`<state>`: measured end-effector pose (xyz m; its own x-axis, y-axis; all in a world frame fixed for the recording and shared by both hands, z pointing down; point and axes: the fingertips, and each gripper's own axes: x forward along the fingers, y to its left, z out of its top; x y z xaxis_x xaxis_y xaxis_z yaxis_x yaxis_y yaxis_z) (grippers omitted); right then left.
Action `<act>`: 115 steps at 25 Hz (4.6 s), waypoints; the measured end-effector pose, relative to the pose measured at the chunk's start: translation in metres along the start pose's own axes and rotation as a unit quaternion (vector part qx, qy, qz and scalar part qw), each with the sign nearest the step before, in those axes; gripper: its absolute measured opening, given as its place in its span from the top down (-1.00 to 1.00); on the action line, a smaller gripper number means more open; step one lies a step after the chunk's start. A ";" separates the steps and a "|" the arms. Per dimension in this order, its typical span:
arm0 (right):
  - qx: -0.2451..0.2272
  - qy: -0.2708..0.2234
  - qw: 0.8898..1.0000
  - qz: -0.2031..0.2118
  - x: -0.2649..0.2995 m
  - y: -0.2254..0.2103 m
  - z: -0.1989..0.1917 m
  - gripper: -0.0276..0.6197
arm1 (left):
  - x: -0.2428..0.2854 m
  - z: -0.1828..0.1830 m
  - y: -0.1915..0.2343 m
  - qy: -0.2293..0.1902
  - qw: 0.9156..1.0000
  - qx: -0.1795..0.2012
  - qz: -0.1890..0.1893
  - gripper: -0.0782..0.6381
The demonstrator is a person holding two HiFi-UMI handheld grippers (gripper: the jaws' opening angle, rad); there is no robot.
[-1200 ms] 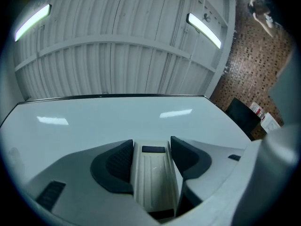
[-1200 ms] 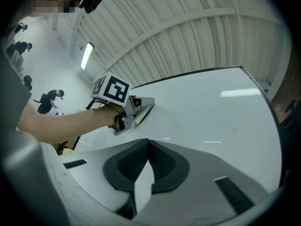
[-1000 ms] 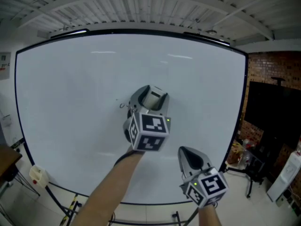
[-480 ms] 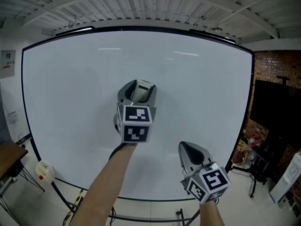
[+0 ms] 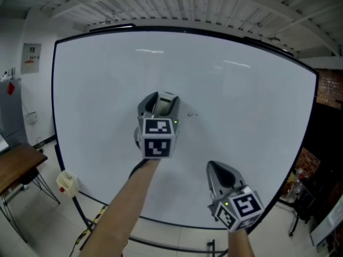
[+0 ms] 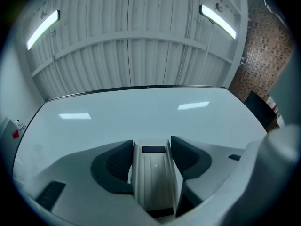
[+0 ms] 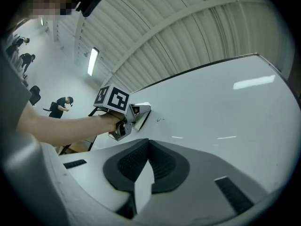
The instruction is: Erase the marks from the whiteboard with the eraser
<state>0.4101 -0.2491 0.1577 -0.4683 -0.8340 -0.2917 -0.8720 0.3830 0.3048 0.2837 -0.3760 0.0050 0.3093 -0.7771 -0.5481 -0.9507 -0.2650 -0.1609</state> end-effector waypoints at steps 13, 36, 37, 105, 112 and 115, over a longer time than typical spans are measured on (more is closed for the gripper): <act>-0.008 0.001 0.999 -0.044 -0.032 -0.034 0.005 0.92 | 0.003 -0.001 -0.050 -0.016 1.000 -0.020 -0.015 0.06; -0.010 0.020 0.994 -0.104 -0.114 -0.087 0.004 0.92 | 0.003 0.012 -0.189 -0.011 0.990 -0.055 -0.126 0.06; -0.008 0.018 0.995 -0.098 -0.112 -0.083 0.004 0.92 | -0.001 0.013 -0.188 -0.008 0.990 -0.056 -0.130 0.06; 0.186 0.132 0.941 0.250 0.284 0.461 -0.155 0.92 | -0.327 -0.333 0.417 0.230 0.970 -0.077 0.023 0.06; 0.179 0.159 0.955 0.173 0.298 0.460 -0.165 0.92 | -0.310 -0.370 0.427 0.213 0.970 -0.116 -0.023 0.06; 0.174 0.167 0.960 0.143 0.297 0.459 -0.165 0.92 | -0.311 -0.377 0.427 0.210 0.969 -0.127 -0.037 0.06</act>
<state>-0.1056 -0.3867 0.3603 -0.6754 -0.7327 0.0832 -0.7358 0.6771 -0.0098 -0.2110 -0.4632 0.4164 0.4080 -0.9003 -0.1520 -0.9065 -0.4193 0.0502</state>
